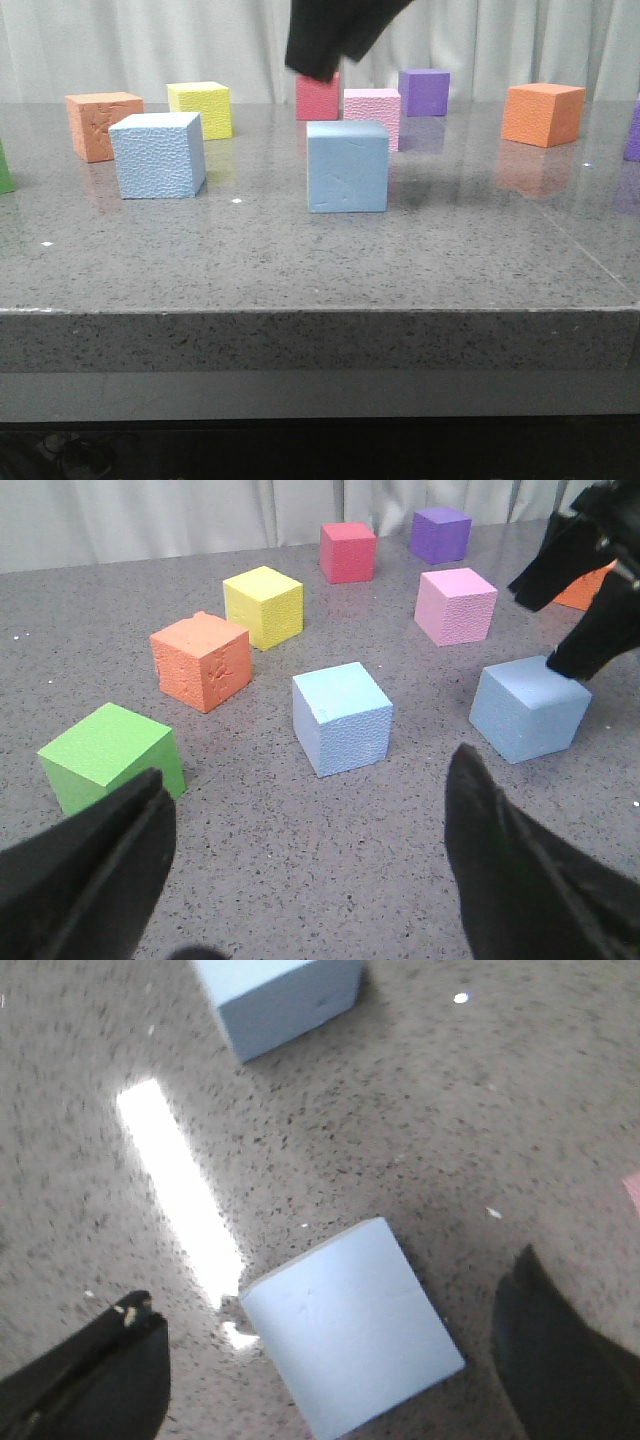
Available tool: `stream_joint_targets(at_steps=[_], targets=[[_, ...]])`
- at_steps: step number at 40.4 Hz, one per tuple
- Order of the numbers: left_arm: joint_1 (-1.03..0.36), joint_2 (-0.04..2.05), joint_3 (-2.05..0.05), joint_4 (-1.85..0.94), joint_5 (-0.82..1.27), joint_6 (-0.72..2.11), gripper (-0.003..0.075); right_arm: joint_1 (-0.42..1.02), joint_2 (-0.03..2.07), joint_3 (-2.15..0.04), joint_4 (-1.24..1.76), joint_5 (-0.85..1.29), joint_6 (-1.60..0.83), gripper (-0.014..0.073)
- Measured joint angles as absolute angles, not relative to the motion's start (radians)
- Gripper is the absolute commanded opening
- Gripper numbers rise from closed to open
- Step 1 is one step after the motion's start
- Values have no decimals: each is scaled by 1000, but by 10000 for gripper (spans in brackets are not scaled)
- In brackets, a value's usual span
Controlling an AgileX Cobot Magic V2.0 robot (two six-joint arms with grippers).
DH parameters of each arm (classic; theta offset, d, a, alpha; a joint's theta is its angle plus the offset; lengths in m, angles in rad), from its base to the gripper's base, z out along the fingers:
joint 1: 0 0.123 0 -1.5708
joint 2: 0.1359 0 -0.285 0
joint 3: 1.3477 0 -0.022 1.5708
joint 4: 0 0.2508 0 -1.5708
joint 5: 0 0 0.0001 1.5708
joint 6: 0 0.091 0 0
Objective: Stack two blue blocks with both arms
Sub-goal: 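Open the right gripper and lift it away from the cube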
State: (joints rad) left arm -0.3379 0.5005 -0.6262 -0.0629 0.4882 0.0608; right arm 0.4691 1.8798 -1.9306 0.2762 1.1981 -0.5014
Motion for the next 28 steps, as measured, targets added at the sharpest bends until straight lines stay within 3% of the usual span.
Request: stream_joint_targets(at_steps=[10,28], targets=[[-338,500,-626,-63,488,61,547,484,1641,-1731,189,1108,-158,653],[-338,500,-626,-63,486,61,547,493,1070,-1062,182,838,-115,653]])
